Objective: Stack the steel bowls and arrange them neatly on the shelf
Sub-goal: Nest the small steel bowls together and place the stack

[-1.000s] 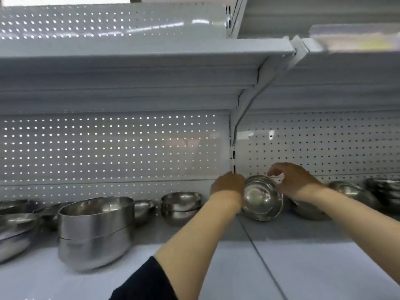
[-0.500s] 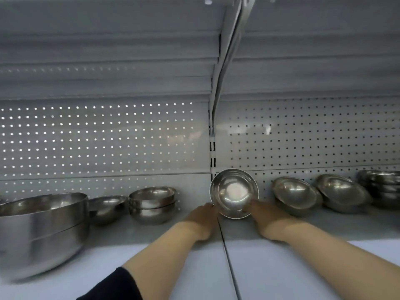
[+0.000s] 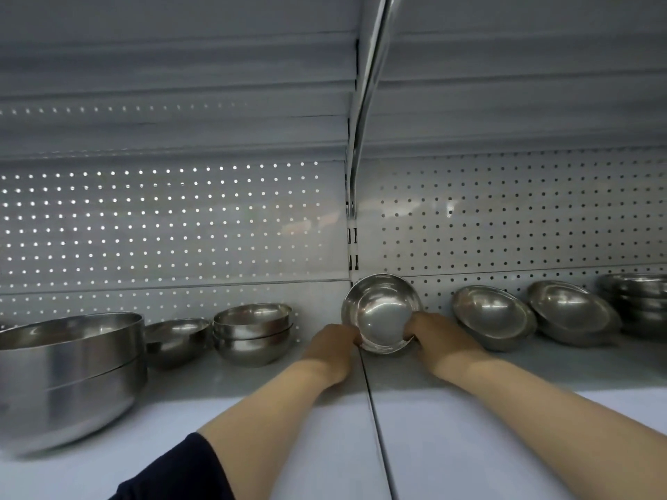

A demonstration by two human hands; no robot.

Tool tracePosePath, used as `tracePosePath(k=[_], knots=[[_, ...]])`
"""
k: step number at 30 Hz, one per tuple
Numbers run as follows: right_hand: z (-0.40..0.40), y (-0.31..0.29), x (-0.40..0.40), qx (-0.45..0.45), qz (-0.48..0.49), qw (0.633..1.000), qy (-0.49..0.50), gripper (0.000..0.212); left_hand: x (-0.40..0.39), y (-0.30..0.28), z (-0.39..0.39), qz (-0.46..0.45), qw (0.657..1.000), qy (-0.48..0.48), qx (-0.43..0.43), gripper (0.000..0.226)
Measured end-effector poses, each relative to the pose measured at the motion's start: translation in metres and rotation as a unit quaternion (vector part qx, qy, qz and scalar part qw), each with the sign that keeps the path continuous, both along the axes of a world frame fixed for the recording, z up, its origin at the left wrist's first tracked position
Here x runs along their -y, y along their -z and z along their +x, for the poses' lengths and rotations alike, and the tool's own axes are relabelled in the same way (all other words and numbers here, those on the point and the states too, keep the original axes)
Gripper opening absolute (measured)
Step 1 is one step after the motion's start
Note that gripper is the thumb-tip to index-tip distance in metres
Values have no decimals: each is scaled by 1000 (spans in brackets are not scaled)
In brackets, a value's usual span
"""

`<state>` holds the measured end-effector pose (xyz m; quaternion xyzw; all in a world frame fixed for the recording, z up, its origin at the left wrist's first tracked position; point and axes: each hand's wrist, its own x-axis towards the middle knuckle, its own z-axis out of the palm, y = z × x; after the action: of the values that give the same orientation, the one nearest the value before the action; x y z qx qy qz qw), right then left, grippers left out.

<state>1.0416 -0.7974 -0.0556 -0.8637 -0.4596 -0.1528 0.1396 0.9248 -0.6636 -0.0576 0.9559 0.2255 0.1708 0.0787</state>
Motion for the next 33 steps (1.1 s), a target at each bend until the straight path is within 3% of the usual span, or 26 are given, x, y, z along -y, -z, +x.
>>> tracePosePath(k=[3,7,13,29,33], knots=[[-7,-6,-1,-6,30,999,-34,8,2,-6,-4,48,999,-4,-4,30],[-19,-11,-3,-16,62,993,-95,4,6,-41,-22,157,987,-5,-27,19],[-37,-10,-11,-55,103,981,-152,4,-6,-68,-51,116,992,16,-34,13],[-39,-8,-8,-107,83,980,-147,13,-14,-60,-49,115,992,12,-41,12],[-43,-31,8,-127,114,976,-134,26,-4,-64,-51,78,997,11,-2,18]])
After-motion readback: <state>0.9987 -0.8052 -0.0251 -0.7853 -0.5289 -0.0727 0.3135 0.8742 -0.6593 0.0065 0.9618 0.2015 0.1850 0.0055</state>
